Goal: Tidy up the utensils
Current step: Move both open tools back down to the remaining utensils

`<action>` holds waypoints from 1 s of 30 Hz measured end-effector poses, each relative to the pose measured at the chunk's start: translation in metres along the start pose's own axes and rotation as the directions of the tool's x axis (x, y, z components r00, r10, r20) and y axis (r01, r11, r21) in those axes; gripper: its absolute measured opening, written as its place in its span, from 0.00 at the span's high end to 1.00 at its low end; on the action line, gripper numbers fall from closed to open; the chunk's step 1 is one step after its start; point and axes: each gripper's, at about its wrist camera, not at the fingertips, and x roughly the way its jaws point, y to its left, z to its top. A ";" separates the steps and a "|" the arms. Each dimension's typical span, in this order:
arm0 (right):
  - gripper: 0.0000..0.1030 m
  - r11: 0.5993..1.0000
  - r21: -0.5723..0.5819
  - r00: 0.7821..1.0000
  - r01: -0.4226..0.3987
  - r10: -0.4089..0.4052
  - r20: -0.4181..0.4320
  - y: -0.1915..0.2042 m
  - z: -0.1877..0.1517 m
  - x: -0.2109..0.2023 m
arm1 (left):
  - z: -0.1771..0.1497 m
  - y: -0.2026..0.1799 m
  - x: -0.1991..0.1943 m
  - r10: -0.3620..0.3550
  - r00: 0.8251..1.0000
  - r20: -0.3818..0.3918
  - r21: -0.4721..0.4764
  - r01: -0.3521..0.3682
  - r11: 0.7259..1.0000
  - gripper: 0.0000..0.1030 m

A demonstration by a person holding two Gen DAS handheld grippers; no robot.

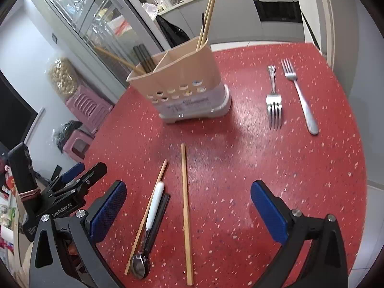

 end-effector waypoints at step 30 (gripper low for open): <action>0.00 0.957 -0.214 0.959 0.196 -0.232 -0.163 0.022 -0.054 0.041 | -0.086 0.000 0.013 -0.082 0.964 -0.254 0.114 0.114 0.987 0.00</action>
